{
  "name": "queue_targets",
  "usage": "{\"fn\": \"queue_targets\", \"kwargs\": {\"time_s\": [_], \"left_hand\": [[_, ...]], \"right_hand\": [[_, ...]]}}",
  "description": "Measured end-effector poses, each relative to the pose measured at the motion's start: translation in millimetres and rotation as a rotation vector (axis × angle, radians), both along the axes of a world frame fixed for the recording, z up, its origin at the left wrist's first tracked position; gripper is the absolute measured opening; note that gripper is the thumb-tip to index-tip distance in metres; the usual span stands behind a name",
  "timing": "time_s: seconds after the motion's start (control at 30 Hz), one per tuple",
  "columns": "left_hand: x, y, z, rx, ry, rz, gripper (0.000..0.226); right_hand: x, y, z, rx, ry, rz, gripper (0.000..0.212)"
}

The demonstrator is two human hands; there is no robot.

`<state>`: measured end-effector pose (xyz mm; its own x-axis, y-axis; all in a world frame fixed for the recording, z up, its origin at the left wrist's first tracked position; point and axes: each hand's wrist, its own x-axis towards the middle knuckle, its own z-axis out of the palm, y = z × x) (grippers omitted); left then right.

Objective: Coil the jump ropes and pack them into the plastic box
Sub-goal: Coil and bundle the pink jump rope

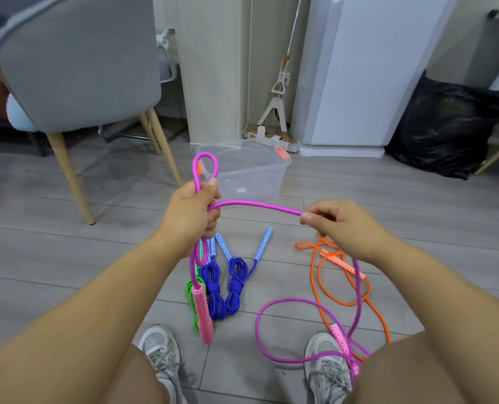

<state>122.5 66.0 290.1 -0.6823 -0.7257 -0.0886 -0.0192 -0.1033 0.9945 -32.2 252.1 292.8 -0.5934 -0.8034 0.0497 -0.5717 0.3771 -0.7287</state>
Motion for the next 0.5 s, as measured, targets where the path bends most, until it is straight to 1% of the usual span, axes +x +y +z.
{"fn": "queue_targets", "kwargs": {"time_s": [0.1,0.23,0.3,0.37,0.43,0.5], "left_hand": [[4.2,-4.9,-0.4,-0.018,-0.021,-0.002,0.027],[2.5,4.2,-5.1,-0.004,-0.076,-0.117,0.031],[0.1,9.6,-5.8,-0.001,-0.084,-0.143,0.036],[-1.8,13.4,-4.6,0.004,-0.08,-0.143,0.04],[-3.4,16.1,-3.5,0.016,-0.044,-0.132,0.041],[-5.4,18.5,-3.5,-0.005,-0.011,-0.105,0.035]], "right_hand": [[-8.3,9.4,-1.4,0.014,0.05,-0.03,0.014],[-0.7,0.5,-1.5,-0.091,0.053,-0.052,0.019],[7.4,-11.2,-3.4,-0.145,0.044,-0.065,0.022],[15.1,-24.2,-6.2,-0.211,0.053,-0.093,0.02],[23.1,-36.3,-8.2,-0.28,-0.006,-0.124,0.017],[29.2,-45.9,-9.0,-0.337,-0.135,-0.175,0.01]]}}
